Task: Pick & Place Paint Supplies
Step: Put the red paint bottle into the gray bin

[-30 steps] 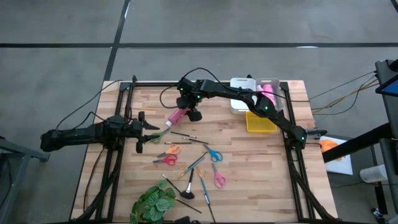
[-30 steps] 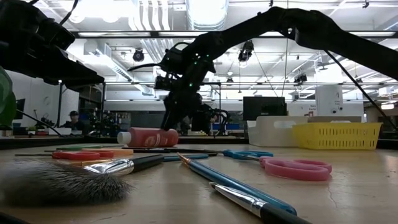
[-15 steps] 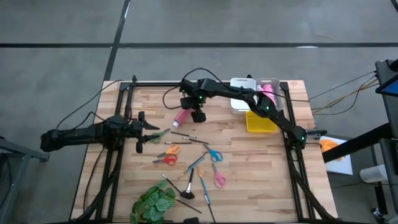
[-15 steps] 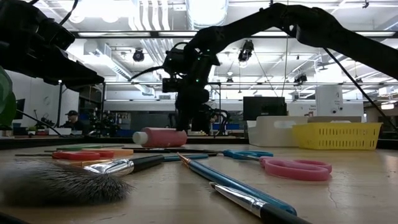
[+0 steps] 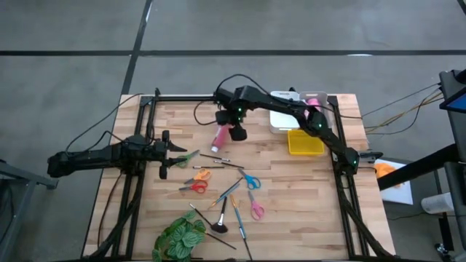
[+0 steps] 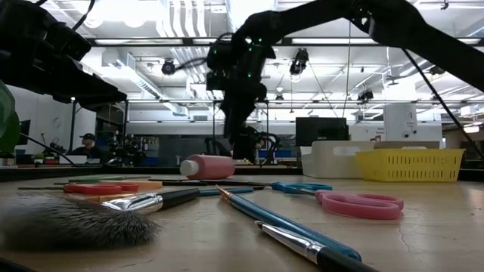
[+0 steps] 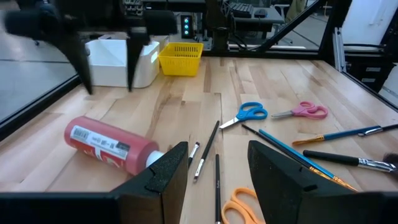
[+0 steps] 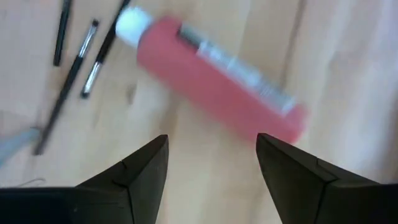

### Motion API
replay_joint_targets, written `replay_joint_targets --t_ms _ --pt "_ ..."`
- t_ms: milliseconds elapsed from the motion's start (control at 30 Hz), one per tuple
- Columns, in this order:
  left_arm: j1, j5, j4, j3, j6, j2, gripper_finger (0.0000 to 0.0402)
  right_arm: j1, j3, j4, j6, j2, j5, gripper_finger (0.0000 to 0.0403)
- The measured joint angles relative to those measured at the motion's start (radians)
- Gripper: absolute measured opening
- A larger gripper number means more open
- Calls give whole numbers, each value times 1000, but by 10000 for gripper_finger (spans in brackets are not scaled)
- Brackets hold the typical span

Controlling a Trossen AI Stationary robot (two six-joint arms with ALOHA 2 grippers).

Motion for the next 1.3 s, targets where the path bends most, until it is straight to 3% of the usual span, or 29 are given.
replay_joint_targets --t_ms 133,400,900,1300 --pt "0 0 0 0 0 0 169 1 -3 96 -186 4 -3 241" --pt "0 0 0 0 0 0 169 12 -85 160 -217 27 -37 241" --pt "0 0 0 0 0 0 169 23 -169 256 -226 24 -38 241" --pt "0 0 0 0 0 0 169 33 -148 115 -61 21 -22 241"
